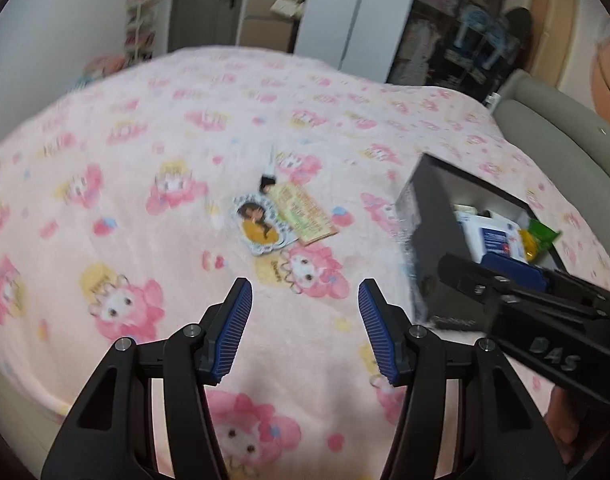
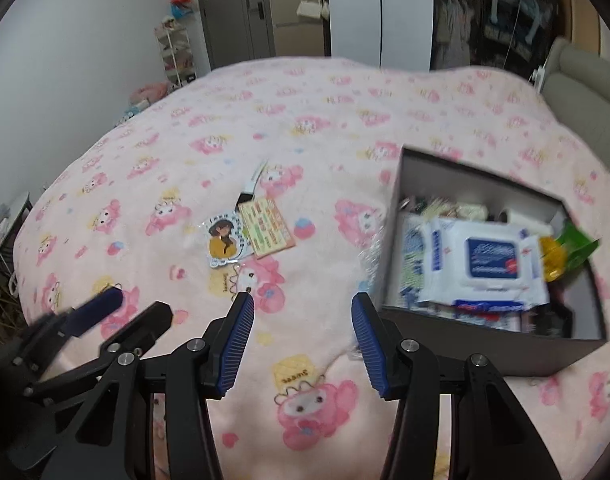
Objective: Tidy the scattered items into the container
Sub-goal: 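Lower both grippers onto the photo card and printed card, close on them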
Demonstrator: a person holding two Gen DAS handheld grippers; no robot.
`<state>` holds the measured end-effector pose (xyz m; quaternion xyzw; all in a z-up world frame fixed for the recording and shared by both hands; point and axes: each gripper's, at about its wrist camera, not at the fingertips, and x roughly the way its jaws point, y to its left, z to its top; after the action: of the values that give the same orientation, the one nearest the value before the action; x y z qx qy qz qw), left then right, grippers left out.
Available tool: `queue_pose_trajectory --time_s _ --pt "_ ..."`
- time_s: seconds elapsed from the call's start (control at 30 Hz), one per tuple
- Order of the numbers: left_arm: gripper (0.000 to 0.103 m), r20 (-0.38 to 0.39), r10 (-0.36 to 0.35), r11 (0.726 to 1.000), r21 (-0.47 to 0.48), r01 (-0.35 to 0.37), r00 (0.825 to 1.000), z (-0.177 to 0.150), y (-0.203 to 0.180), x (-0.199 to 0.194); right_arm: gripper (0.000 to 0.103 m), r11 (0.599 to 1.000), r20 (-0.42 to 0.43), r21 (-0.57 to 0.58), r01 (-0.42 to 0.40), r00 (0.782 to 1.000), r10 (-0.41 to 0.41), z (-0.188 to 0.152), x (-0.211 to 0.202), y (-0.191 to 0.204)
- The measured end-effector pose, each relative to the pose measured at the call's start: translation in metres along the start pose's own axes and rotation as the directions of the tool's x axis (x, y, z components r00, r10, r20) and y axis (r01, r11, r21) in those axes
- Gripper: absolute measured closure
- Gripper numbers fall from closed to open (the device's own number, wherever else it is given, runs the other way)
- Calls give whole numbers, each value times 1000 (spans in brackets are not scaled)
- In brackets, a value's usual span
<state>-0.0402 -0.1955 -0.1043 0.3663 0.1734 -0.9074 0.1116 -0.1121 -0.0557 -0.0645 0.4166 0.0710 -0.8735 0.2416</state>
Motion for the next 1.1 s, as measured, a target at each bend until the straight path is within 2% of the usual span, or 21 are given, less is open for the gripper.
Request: queue_pose_trajectory --time_s 0.1,0.23,0.3,0.4,0.5,0.57,0.77,0.87,0.93,1.03,1.1 --pt "47 -19 11 999 -43 -12 1000 8 16 32 56 1000 -2 13 -28 1000 28 8 25 0" --pt "47 -63 -44 988 -153 34 997 24 42 73 56 1000 -29 -2 -20 999 19 22 64 9" --pt "48 -91 -43 983 -180 26 995 26 51 94 56 1000 -58 -22 -18 998 17 27 90 14" --pt "49 -62 -84 974 -218 69 995 18 63 110 56 999 -87 -42 9 996 -13 33 126 17" --pt "50 -113 -86 962 -266 54 990 19 72 128 56 999 -113 -33 22 993 -26 41 156 17" --pt "50 -118 -82 958 -284 45 990 26 77 138 56 1000 -129 -21 10 992 -13 48 171 17" --pt "51 -138 -103 960 -272 62 985 36 77 166 56 996 -117 -70 60 991 -68 52 206 23" --pt "73 -132 -115 968 -237 81 985 35 73 165 56 998 -135 -57 -6 991 -2 55 210 21" --pt "80 -115 -126 966 -239 96 985 37 75 160 63 996 -173 -18 -88 981 84 57 209 19" --pt "87 -106 -122 972 -213 97 987 35 75 143 72 992 -182 -39 -116 977 108 55 196 26" --pt "89 -107 -104 980 -179 84 989 29 71 126 89 991 -181 -39 -129 976 120 51 182 28"
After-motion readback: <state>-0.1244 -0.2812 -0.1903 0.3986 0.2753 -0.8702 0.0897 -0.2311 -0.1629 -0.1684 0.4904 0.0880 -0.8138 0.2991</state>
